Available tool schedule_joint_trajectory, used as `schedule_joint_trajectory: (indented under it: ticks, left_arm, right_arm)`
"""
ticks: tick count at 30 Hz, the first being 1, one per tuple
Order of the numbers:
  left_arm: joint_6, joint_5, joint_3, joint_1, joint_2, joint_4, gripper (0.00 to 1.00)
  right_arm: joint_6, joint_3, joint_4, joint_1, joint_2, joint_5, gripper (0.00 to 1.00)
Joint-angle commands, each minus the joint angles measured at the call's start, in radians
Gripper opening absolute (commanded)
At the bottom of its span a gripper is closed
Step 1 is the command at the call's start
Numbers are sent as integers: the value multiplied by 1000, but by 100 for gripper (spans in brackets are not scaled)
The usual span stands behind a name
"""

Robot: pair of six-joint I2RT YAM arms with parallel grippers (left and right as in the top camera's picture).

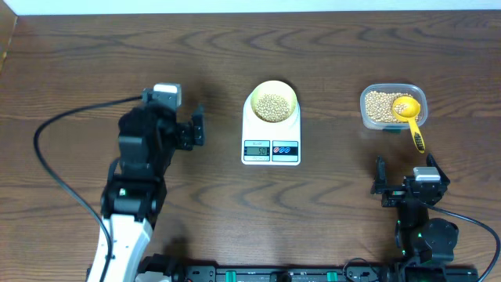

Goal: Scoop item into bowl and weigh 50g on scale

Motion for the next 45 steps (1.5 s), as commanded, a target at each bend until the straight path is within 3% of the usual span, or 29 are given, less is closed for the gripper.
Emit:
schedule_joint_trajectory:
  ticks: [1,5,30,45]
  left_arm:
    - [-32,-8,-104,28,-83,103,94]
    - [-31,-9,-189,53,-172,158,94]
    - [-31,-9,-509,90,-776,158,94]
    - [-31,-9,-598,90,-906,196,94]
  right_arm:
    - [1,-5,1,8,-7,9,99]
    - [1,-5,1,8,-7,9,99]
    - [1,-5,1,8,-7,9,99]
    - [1,-5,1,8,-7,9,99]
